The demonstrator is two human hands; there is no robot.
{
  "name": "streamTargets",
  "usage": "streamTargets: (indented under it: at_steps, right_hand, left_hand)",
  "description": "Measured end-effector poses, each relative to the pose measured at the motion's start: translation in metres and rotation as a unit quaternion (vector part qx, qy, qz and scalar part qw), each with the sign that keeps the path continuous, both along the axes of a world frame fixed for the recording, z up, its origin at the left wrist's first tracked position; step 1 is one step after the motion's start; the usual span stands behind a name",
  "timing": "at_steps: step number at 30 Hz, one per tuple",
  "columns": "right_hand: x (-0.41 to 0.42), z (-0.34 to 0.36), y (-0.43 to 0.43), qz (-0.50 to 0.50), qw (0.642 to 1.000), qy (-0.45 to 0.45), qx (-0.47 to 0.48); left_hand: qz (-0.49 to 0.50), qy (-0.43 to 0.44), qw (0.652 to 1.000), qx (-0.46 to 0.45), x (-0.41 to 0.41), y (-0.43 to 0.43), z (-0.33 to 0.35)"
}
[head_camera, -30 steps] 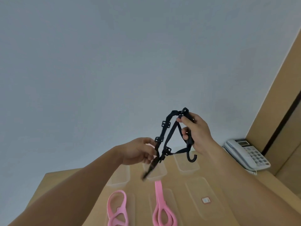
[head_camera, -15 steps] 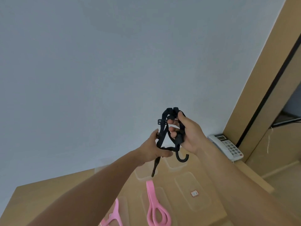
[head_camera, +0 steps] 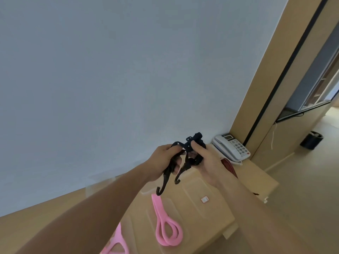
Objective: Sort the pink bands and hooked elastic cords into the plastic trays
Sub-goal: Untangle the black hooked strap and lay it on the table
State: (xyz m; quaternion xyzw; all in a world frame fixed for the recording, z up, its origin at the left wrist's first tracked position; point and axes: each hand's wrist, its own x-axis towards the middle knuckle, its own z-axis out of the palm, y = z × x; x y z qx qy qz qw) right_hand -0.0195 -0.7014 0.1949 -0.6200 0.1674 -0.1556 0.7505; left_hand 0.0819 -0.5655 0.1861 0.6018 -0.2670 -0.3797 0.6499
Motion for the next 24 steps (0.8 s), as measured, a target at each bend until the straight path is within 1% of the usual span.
streamTargets:
  at_steps: [2, 3, 5, 6, 7, 9, 11, 13, 14, 16, 17, 18, 19, 22, 23, 24]
  right_hand:
    - [-0.005, -0.008, -0.008, 0.045, 0.999, -0.011, -0.001]
    - [-0.007, -0.011, -0.012, 0.090, 0.996, 0.002, -0.027]
    - [-0.009, -0.019, -0.022, 0.170, 0.982, 0.018, -0.084]
    - [-0.008, -0.024, -0.029, 0.174, 0.980, 0.019, -0.090]
    - [-0.005, -0.028, -0.036, 0.155, 0.985, 0.018, -0.077]
    - [0.000, -0.032, -0.054, 0.058, 0.998, 0.007, -0.029]
    - [0.003, -0.033, -0.078, -0.030, 0.999, 0.001, -0.021]
    - [0.005, -0.033, -0.101, -0.082, 0.994, 0.010, -0.077]
    - [0.007, -0.033, -0.111, -0.106, 0.985, 0.021, -0.135]
    - [0.010, -0.033, -0.124, -0.143, 0.953, 0.047, -0.264]
    - [0.009, -0.035, -0.131, -0.138, 0.945, 0.050, -0.290]
    - [0.009, -0.036, -0.137, -0.119, 0.949, 0.045, -0.288]
    - [0.009, -0.038, -0.143, -0.088, 0.960, 0.036, -0.264]
    - [0.008, -0.041, -0.162, 0.044, 0.989, 0.009, -0.139]
    - [0.006, -0.042, -0.168, 0.082, 0.990, 0.003, -0.112]
    - [0.005, -0.044, -0.176, 0.110, 0.988, 0.004, -0.107]
  left_hand:
    - [0.012, 0.043, 0.999, -0.012, 0.001, -0.004, 0.001]
    - [0.015, 0.053, 0.998, -0.014, 0.002, -0.007, 0.001]
    - [0.002, 0.051, 0.999, -0.004, 0.003, -0.015, 0.003]
    - [-0.006, 0.044, 0.999, 0.006, 0.003, -0.020, 0.003]
    - [-0.007, 0.037, 0.999, 0.016, 0.004, -0.026, 0.002]
    - [0.014, 0.026, 0.999, 0.046, 0.006, -0.038, 0.000]
    - [0.025, -0.004, 0.995, 0.099, 0.006, -0.050, -0.002]
    - [0.012, -0.048, 0.985, 0.163, 0.001, -0.063, -0.004]
    - [0.011, -0.051, 0.983, 0.178, -0.002, -0.069, -0.005]
    - [0.030, -0.002, 0.986, 0.164, -0.006, -0.080, -0.005]
    - [0.044, 0.028, 0.989, 0.141, -0.010, -0.089, -0.004]
    - [0.057, 0.045, 0.990, 0.117, -0.012, -0.098, -0.003]
    - [0.068, 0.051, 0.991, 0.101, -0.014, -0.105, -0.001]
    - [0.090, 0.047, 0.991, 0.082, -0.018, -0.118, 0.005]
    - [0.103, 0.044, 0.991, 0.079, -0.017, -0.120, 0.006]
    - [0.120, 0.040, 0.989, 0.078, -0.015, -0.120, 0.007]
